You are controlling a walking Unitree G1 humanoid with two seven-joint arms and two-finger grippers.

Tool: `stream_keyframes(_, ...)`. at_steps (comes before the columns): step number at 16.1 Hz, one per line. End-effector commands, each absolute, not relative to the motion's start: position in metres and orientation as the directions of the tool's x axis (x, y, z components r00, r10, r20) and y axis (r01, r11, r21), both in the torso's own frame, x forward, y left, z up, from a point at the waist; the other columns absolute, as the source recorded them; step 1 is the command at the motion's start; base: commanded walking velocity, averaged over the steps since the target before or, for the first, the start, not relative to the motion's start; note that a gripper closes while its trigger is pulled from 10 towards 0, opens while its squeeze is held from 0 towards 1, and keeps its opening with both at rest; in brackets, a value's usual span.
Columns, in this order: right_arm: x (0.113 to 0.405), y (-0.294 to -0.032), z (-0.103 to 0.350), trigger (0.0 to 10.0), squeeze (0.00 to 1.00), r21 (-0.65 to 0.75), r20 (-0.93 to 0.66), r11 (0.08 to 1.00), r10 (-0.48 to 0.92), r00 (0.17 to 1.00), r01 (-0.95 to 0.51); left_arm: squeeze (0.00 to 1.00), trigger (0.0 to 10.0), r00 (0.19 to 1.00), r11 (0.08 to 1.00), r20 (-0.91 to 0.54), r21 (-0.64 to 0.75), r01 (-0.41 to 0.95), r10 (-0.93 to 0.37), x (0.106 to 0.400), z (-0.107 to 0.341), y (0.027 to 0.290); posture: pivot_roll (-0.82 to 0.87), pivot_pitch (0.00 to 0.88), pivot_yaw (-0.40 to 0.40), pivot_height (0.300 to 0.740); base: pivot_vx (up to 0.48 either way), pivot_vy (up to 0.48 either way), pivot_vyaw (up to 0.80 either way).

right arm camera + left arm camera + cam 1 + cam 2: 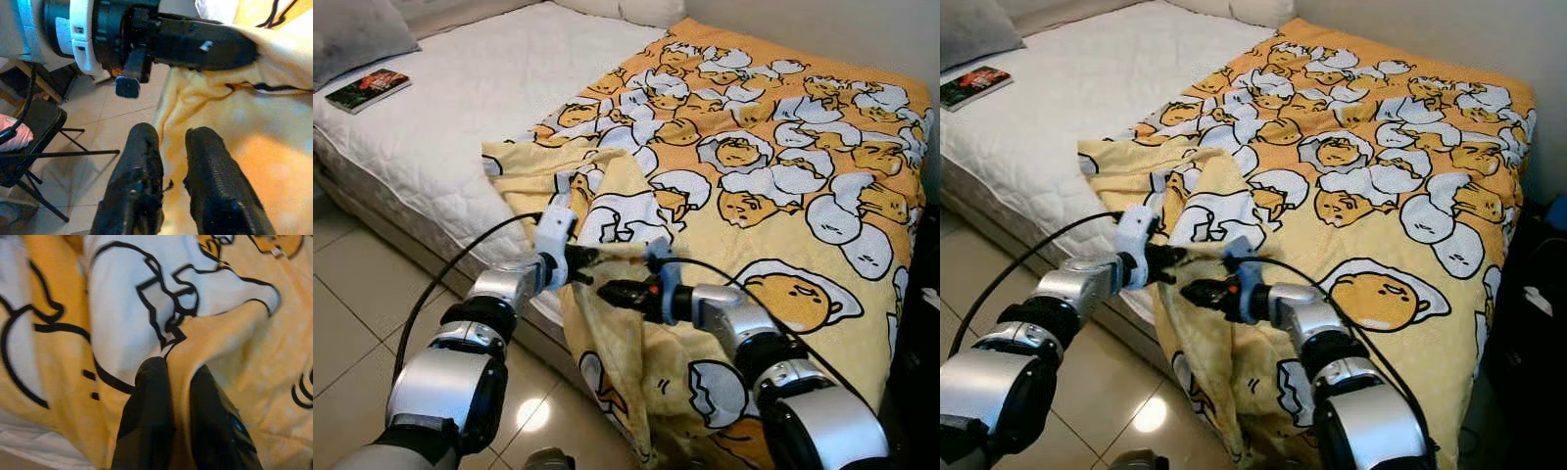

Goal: Clean up the room

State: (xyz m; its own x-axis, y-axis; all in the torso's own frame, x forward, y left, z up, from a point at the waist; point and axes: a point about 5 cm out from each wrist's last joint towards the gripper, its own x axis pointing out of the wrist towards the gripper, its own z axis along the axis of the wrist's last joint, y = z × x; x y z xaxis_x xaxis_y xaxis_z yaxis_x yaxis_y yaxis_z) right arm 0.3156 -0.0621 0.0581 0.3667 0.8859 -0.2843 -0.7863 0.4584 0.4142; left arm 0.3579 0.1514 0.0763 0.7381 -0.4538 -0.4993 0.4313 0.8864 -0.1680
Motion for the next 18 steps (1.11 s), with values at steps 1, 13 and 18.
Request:
stream_keyframes(1, 0.319, -0.071, 0.066, 10.0, 1.0, 0.411, -0.237, 0.452, 0.892, 0.385, -0.792, 0.0, 0.0, 0.77, 0.898, -0.465, -0.168, 0.407, -0.437, 0.363, 0.084, 0.156, 0.02, 0.0, 0.009, 0.74, 0.0, 0.0, 0.0)
stream_keyframes(13, 0.296, -0.128, 0.082, 10.0, 0.0, 0.246, -0.189, 0.63, 0.777, 0.601, -0.737, 0.0, 0.0, 0.775, 0.986, -0.625, 0.054, 0.159, -0.091, 0.23, 0.027, 0.293, 0.03, 0.0, 0.022, 0.74, 0.0, 0.0, 0.0)
stream_keyframes(18, 0.284, -0.12, 0.082, 10.0, 0.0, 0.241, -0.19, 0.594, 0.804, 0.563, -0.767, 0.0, 0.0, 0.607, 0.955, -0.738, 0.205, -0.214, 0.294, 0.14, 0.005, 0.354, 0.05, 0.0, 0.022, 0.74, 0.0, 0.0, 0.0)
